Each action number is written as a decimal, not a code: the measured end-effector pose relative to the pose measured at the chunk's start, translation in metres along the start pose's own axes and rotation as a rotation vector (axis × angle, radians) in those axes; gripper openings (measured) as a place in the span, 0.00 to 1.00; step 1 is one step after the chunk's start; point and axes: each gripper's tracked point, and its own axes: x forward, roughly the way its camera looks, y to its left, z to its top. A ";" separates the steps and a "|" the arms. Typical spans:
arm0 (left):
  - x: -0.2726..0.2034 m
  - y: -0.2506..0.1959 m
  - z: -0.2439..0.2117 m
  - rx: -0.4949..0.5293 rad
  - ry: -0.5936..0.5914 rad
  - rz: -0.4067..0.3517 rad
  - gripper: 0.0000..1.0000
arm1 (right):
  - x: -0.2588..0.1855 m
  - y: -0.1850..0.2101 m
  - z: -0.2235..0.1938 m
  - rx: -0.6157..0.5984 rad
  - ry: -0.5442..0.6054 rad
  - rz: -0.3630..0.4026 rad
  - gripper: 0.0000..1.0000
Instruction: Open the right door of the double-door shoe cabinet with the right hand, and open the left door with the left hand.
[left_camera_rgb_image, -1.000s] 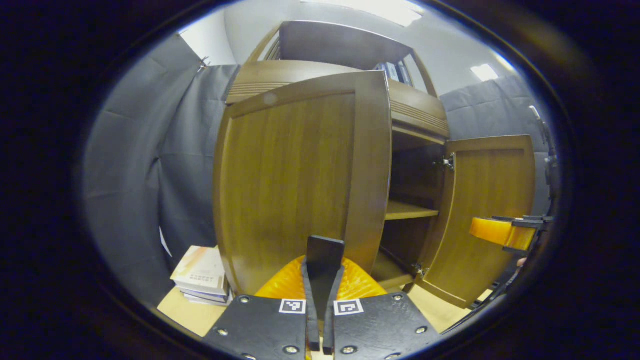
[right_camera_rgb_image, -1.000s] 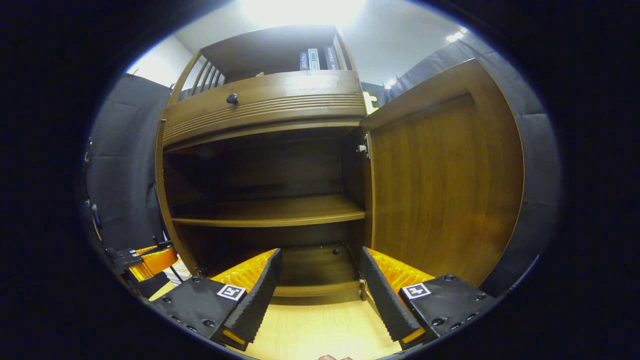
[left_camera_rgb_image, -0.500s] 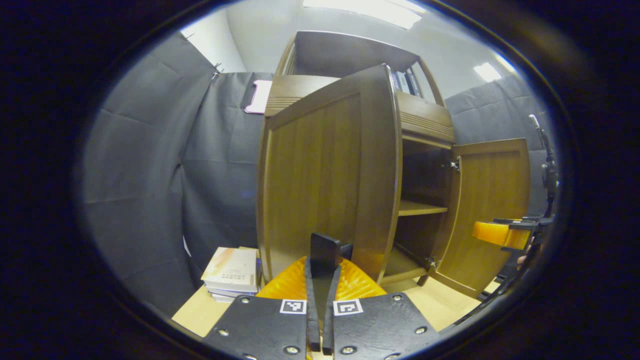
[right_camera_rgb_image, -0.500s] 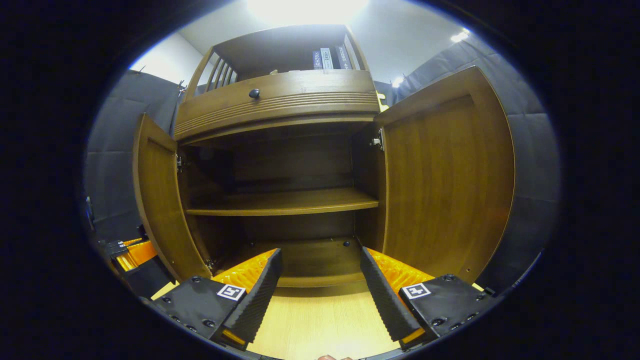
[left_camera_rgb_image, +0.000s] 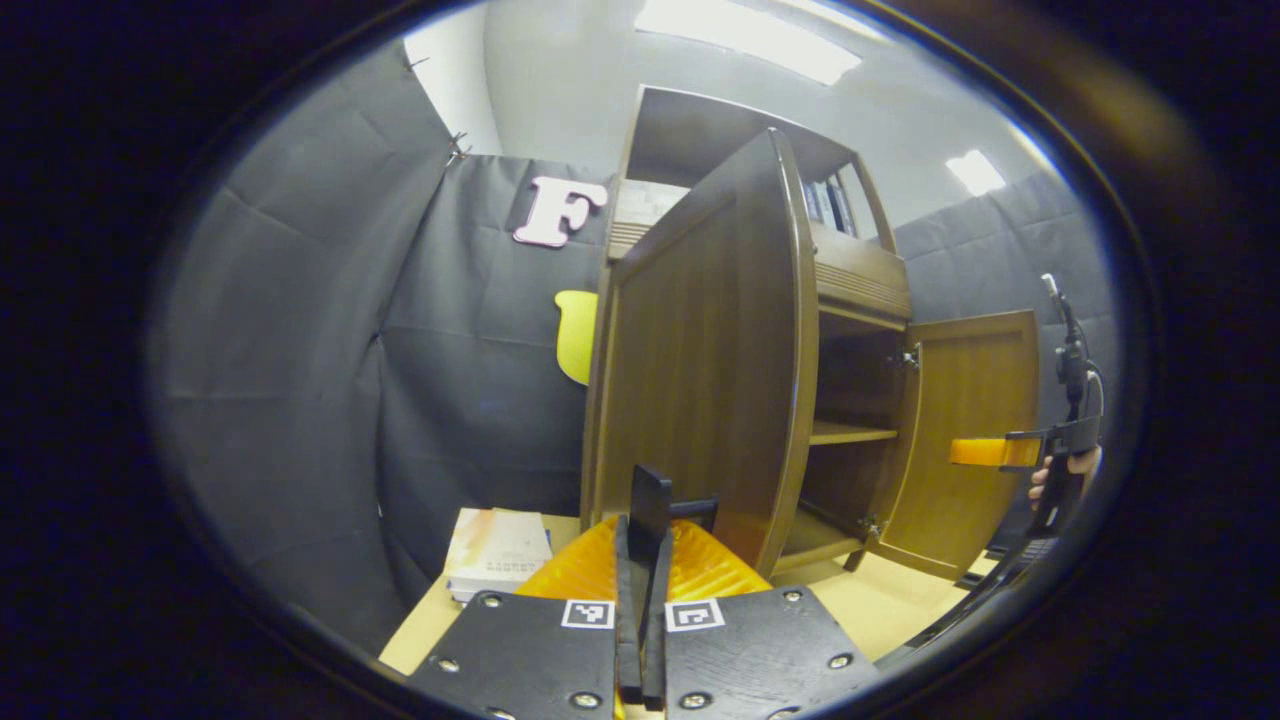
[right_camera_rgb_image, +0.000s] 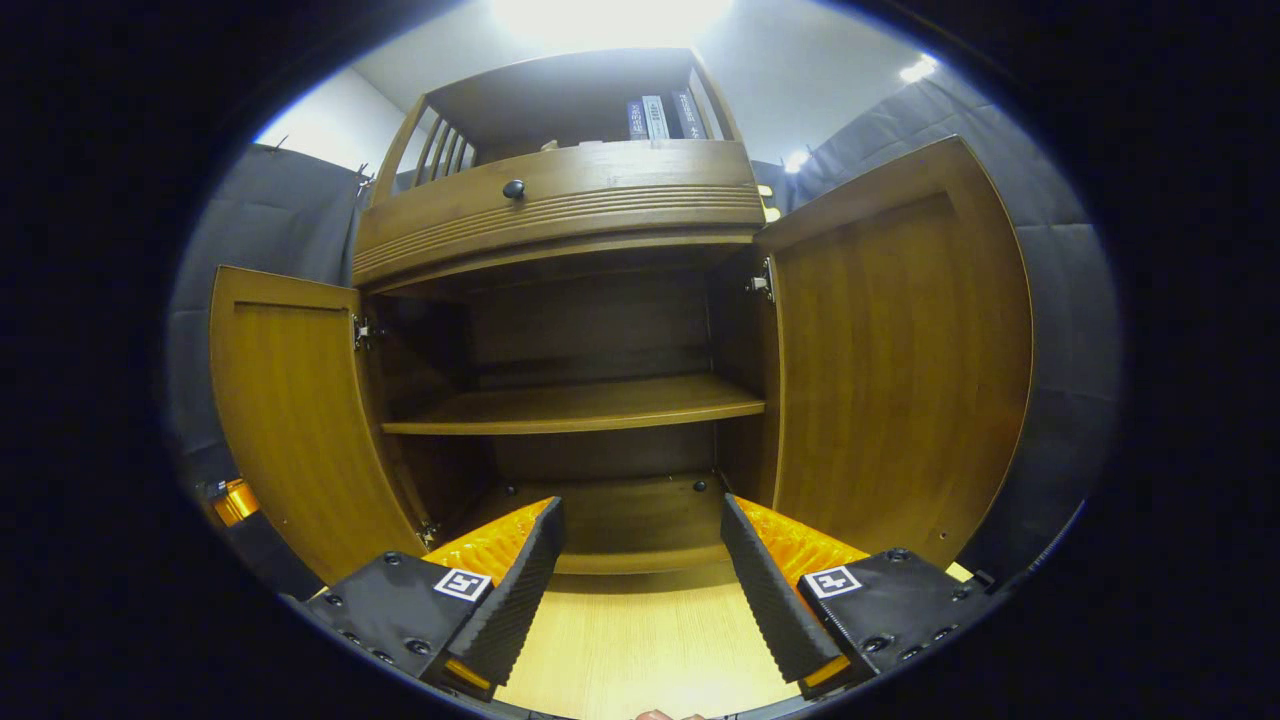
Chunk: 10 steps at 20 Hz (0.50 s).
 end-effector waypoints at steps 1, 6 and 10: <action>0.000 0.011 0.003 -0.006 -0.003 -0.016 0.04 | 0.000 0.000 0.000 -0.003 0.003 0.002 0.93; 0.002 0.051 0.005 0.019 0.016 -0.050 0.02 | -0.002 0.006 0.004 -0.017 0.000 0.026 0.92; 0.004 0.054 -0.004 0.071 0.044 -0.087 0.02 | -0.003 0.001 0.008 -0.029 0.003 0.006 0.98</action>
